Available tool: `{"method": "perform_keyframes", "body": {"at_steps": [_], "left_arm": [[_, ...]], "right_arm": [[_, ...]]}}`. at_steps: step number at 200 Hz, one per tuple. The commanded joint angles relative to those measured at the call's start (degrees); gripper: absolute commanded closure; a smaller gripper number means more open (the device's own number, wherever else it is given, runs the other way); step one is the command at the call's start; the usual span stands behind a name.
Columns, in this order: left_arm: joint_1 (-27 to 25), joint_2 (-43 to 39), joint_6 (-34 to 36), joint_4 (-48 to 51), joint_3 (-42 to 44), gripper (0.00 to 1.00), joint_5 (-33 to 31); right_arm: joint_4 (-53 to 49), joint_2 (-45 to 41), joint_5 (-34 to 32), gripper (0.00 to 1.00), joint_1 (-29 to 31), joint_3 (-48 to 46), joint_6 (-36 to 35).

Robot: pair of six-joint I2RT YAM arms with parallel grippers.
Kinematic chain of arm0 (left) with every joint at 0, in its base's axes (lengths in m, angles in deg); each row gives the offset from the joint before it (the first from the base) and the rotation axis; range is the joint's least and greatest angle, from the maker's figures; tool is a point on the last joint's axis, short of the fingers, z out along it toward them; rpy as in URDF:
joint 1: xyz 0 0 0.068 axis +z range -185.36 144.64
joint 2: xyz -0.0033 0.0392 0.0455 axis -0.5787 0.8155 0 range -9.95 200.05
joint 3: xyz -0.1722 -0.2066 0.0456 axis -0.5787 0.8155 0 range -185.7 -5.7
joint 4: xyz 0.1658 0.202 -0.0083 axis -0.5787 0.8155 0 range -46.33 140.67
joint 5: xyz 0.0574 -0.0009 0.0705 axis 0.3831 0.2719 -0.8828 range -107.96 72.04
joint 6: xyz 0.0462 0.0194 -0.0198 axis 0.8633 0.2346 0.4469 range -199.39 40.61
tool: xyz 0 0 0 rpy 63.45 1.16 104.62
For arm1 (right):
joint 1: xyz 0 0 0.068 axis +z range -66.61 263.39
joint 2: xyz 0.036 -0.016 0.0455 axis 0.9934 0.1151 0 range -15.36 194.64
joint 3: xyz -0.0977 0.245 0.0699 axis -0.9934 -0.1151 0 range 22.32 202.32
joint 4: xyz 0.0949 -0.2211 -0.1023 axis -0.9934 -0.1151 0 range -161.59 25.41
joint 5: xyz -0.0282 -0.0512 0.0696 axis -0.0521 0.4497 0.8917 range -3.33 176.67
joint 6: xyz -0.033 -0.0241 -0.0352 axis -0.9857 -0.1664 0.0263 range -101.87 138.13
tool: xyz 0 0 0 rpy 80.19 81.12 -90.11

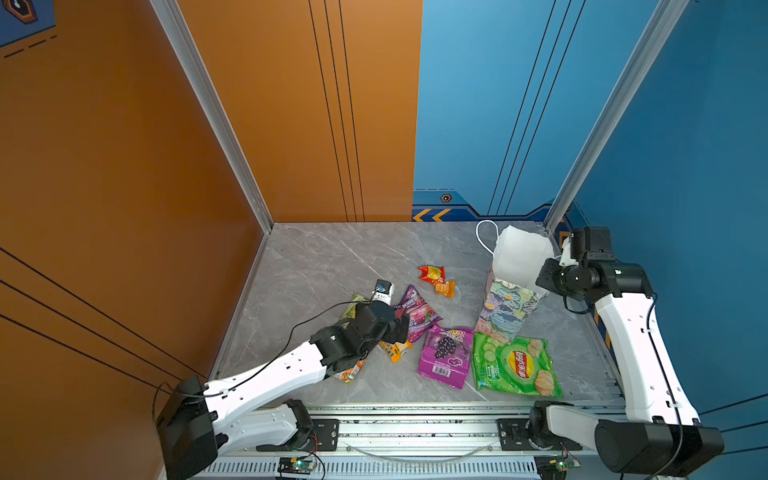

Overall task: Place the snacks into the paper bag
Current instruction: 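Drag the paper bag closer with the right gripper while the left reaches the Lay's bag, then lower the left gripper onto the green Lay's bag and grasp its edge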

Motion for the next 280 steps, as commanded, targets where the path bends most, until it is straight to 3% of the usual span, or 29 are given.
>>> {"method": "perform_keyframes", "body": {"at_steps": [1, 54, 101, 154, 203, 241, 280], "left_arm": [[-6.0, 6.5, -6.4, 6.4, -8.2, 0.03, 7.8], [-15.8, 26.2, -10.7, 8.2, -26.9, 0.12, 16.1], [-18.1, 45.4, -12.7, 19.4, -45.0, 0.21, 20.6], [-18.5, 57.3, -11.0, 26.5, -58.0, 0.23, 22.4], [-18.9, 69.2, -9.9, 40.7, -71.8, 0.21, 15.2], [-17.8, 70.9, -10.7, 42.3, -72.2, 0.20, 12.7], [-16.1, 70.7, -11.1, 47.3, -70.4, 0.18, 2.2]], "right_arm": [[2.7, -1.8, 0.0, 1.00, -1.5, 0.9, 0.9], [5.3, -3.5, 1.7, 1.00, -7.2, 0.8, 3.0], [8.0, -6.0, 5.2, 1.00, -13.2, -1.7, 4.9], [9.7, -6.8, 6.4, 1.00, -13.6, -4.2, 5.1], [10.7, -7.7, 6.8, 1.00, -13.6, -5.6, 5.2], [11.2, -8.5, 7.4, 1.00, -13.5, -6.3, 5.3], [11.3, -9.3, 7.4, 1.00, -13.5, -6.5, 5.3]]}}
